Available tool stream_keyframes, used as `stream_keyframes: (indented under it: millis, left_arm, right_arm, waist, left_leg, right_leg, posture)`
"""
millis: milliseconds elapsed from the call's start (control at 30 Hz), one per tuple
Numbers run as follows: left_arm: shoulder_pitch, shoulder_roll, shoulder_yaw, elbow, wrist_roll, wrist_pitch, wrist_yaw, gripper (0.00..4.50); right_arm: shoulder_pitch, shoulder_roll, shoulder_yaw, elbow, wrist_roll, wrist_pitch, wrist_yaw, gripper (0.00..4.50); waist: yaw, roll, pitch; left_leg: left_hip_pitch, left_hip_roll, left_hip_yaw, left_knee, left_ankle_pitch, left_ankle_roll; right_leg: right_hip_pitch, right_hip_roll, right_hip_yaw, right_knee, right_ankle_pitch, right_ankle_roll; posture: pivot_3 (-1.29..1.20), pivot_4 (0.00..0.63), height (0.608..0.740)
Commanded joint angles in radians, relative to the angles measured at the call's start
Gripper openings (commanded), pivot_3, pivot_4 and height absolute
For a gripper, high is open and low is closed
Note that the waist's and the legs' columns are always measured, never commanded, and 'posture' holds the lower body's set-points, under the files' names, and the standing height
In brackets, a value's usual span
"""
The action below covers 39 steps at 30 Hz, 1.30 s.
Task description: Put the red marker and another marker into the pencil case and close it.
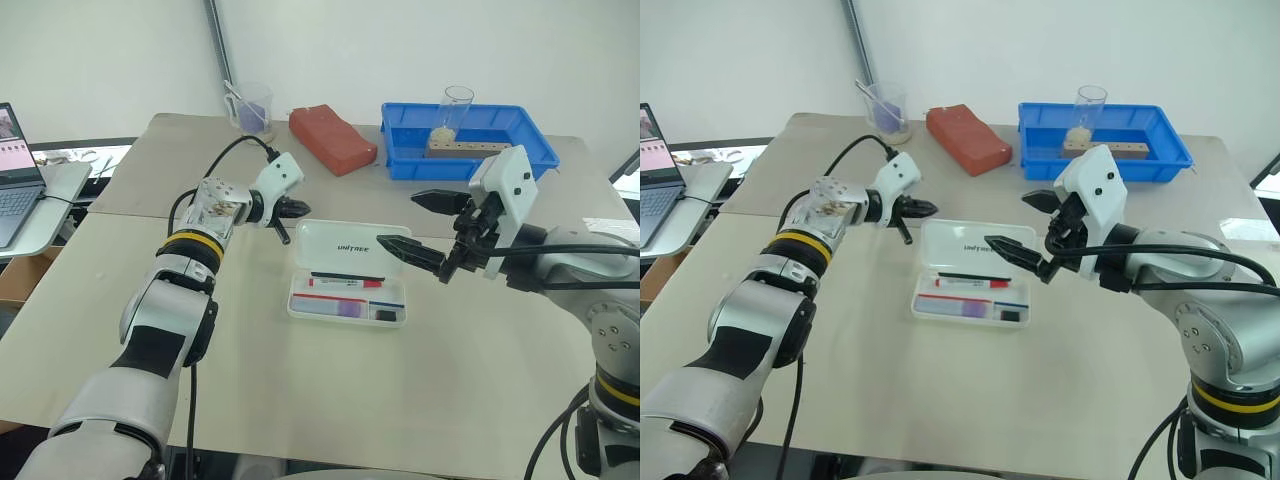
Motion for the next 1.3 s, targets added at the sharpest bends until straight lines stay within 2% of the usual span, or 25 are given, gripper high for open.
stream_keyframes:
  millis: [33, 267, 467, 633, 867, 1000, 1133, 1233, 1300]
  left_arm:
    - [-0.042, -0.002, 0.001, 0.0, 0.012, -0.012, -0.092, 0.03]
    - [-0.016, 0.014, 0.007, -0.113, -0.018, 0.007, -0.288, 0.03]
    - [0.168, 0.07, -0.062, -0.445, -0.011, 0.015, -0.431, 0.03]
    - [0.344, 0.093, -0.129, -0.681, 0.028, -0.03, -0.392, 0.03]
    - [0.424, 0.104, -0.186, -0.757, 0.079, -0.073, -0.328, 0.03]
    - [0.412, 0.109, -0.158, -0.773, 0.052, -0.052, -0.315, 0.03]
    - [0.354, 0.123, -0.04, -0.783, -0.037, -0.007, -0.275, 0.03]
    - [0.344, 0.16, 0.084, -0.852, -0.137, 0.086, -0.237, 0.85]
    - [0.389, 0.216, 0.146, -0.935, -0.186, 0.171, -0.23, 1.78]
  right_arm:
    - [0.002, -0.02, -0.046, -0.031, 0.024, 0.0, -0.018, 4.5]
    - [0.019, -0.043, -0.047, -0.038, 0.061, -0.007, -0.007, 4.5]
    - [0.057, -0.1, -0.024, -0.03, 0.08, -0.014, 0.051, 4.5]
    - [0.178, -0.149, 0.054, -0.025, -0.001, -0.092, 0.104, 4.5]
    - [0.201, -0.142, 0.092, 0.012, -0.049, -0.133, 0.119, 4.5]
    - [0.181, -0.133, 0.106, 0.041, -0.065, -0.144, 0.124, 4.5]
    - [0.163, -0.137, 0.1, 0.079, -0.066, -0.161, 0.143, 4.5]
    - [0.167, -0.158, 0.08, 0.108, -0.066, -0.184, 0.186, 4.5]
    - [0.178, -0.184, 0.065, 0.135, -0.076, -0.212, 0.228, 4.5]
  waist:
    - [0.0, 0.0, 0.0]
    - [-0.002, 0.0, 0.0]
    - [-0.015, 0.003, -0.002]
    - [-0.019, 0.003, -0.002]
    - [-0.019, 0.002, -0.001]
    - [-0.019, 0.003, -0.002]
    - [-0.021, 0.003, -0.001]
    - [-0.021, 0.002, 0.0]
    - [-0.023, 0.003, 0.0]
  left_leg:
    - [0.0, 0.0, 0.0, 0.0, 0.0, 0.0]
    - [-0.001, 0.0, 0.0, 0.0, 0.0, 0.0]
    - [0.0, 0.0, -0.001, -0.001, 0.0, 0.0]
    - [0.002, 0.002, -0.001, -0.002, 0.0, 0.0]
    - [0.005, 0.001, -0.004, 0.002, 0.0, 0.002]
    - [0.005, 0.001, -0.004, 0.002, 0.0, 0.002]
    - [0.004, 0.001, -0.004, 0.002, 0.0, 0.002]
    - [0.003, 0.002, -0.006, 0.002, 0.0, 0.002]
    - [0.003, 0.002, -0.006, 0.002, 0.0, 0.002]
  right_leg:
    - [0.0, 0.0, 0.0, 0.0, 0.0, 0.0]
    - [-0.001, 0.0, 0.0, 0.001, 0.0, 0.0]
    - [-0.001, 0.001, 0.001, 0.001, 0.0, 0.0]
    - [0.001, 0.002, 0.001, 0.0, 0.0, -0.001]
    - [0.009, 0.002, 0.001, -0.002, 0.0, 0.0]
    - [0.01, 0.002, 0.001, -0.003, 0.0, -0.001]
    - [0.009, 0.003, 0.001, -0.003, 0.0, -0.001]
    - [0.009, 0.004, 0.001, -0.003, 0.0, -0.001]
    - [0.009, 0.004, 0.001, -0.003, 0.0, 0.0]
  posture:
    - [0.0, 0.15, 0.74]
    - [0.0, 0.15, 0.74]
    - [0.0, 0.15, 0.74]
    - [0.0, 0.15, 0.74]
    - [0.0, 0.15, 0.74]
    - [0.0, 0.15, 0.74]
    - [0.0, 0.15, 0.74]
    - [0.0, 0.15, 0.74]
    - [0.0, 0.15, 0.74]
